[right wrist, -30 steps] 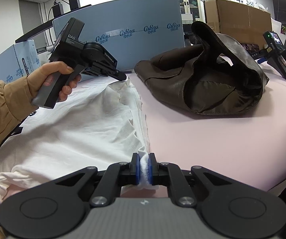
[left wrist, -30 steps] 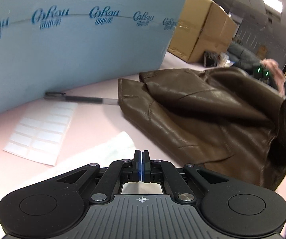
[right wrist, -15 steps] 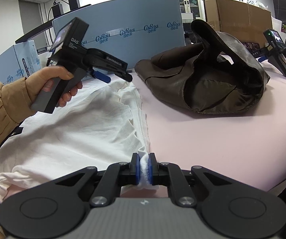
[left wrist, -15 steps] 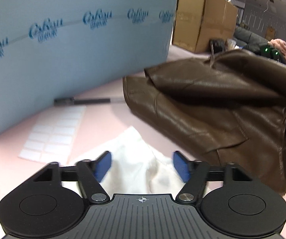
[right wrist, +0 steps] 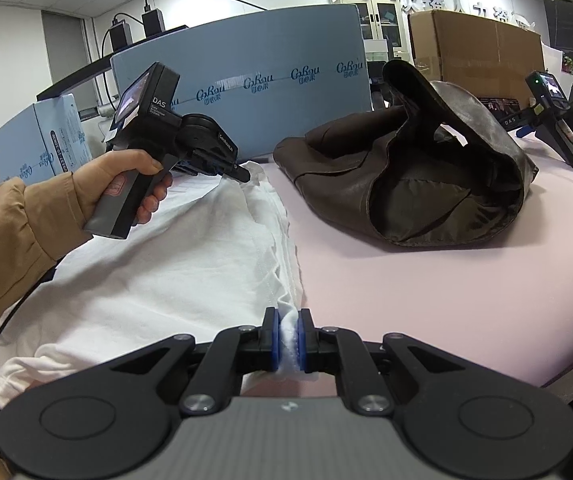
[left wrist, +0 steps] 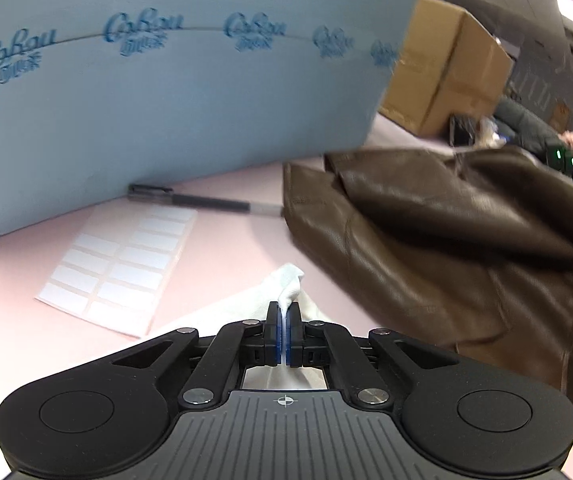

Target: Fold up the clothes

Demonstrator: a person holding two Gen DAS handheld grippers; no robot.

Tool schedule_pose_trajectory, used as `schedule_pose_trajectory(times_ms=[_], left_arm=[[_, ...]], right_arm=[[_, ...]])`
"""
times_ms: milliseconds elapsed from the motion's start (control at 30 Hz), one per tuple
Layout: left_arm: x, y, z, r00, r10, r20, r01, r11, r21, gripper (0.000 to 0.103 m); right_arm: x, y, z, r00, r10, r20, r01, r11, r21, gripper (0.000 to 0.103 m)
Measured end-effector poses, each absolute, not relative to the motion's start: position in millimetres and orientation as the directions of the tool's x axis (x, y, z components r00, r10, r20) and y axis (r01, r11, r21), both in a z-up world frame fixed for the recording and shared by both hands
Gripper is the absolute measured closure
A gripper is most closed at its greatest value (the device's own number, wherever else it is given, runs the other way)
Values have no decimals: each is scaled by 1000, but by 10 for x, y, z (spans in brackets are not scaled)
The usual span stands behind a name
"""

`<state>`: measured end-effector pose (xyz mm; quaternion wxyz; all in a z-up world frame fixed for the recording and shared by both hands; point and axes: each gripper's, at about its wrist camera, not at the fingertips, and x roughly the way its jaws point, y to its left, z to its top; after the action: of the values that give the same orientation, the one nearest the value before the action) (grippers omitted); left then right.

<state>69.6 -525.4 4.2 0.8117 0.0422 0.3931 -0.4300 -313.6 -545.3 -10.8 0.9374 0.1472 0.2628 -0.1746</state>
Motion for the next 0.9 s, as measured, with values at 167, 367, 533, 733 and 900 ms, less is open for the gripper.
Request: schedule_pose_trajectory(times_ms=[167,367,533,733,900], left_arm=[[775,-5285,23,346,-661,-666,708,650,-277,102],[757,-5421,-119,370,-654,-660,714,655,-249,98],[738,-5413,-132,351,-699,-623,741,614,-271,71],[951,-5275,-70,360,-741,-567,675,626,-389,58],[972,-5040,163,384,-739,-554,698,625,-349,58]], right_arm=[[-3221,-5509,-43,808,-260,-529,421,883,209,93],[-3189,-5539,-153,775,-260,-576,439,877,194,93],[-3180,-5497,-152,762,-275,-586,435,888,150,84],[-3277,-5519,-68,745,-313,-589,467,875,126,64],[-3377,-5497,144,779,-341,-527,466,876,122,62]])
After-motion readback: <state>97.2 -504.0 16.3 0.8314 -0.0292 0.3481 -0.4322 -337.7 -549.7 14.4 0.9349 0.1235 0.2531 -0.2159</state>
